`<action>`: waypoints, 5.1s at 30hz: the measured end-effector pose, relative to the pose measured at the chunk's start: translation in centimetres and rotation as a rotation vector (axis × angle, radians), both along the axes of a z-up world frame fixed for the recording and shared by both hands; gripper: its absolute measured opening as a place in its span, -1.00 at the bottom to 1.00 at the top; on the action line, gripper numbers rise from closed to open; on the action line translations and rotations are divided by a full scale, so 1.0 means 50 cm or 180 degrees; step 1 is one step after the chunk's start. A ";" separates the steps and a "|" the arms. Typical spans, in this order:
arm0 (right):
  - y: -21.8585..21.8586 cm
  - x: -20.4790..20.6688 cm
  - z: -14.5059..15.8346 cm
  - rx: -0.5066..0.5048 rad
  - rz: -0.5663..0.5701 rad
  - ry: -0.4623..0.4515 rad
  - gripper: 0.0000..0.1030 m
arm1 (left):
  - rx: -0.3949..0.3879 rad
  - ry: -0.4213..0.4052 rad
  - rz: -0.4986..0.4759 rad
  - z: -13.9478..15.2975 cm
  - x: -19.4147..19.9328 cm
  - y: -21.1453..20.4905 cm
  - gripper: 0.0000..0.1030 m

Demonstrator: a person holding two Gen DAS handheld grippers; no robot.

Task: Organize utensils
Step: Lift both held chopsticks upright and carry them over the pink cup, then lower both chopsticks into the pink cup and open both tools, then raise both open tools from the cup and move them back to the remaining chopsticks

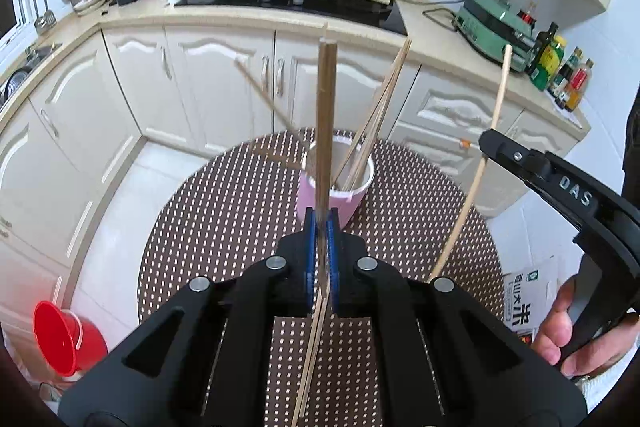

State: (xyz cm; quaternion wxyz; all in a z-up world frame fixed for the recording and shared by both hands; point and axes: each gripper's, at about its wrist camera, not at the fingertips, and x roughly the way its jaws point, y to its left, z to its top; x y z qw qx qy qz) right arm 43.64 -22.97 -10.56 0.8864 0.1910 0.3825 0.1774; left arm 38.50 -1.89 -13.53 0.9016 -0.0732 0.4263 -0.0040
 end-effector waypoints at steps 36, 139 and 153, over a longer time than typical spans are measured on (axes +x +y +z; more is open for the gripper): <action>0.095 0.181 -0.049 -0.0132 0.0058 -0.0515 -0.91 | -0.0035 -0.0071 0.0158 0.005 0.211 0.018 -0.89; 0.083 -0.119 -0.163 -0.0822 -0.0125 0.0390 0.84 | 0.0238 0.0455 0.0005 -0.121 -0.058 0.062 0.54; 0.156 -0.058 -0.311 -0.1229 0.0057 0.1533 0.60 | 0.0061 0.0981 -0.0094 -0.218 -0.001 0.107 0.54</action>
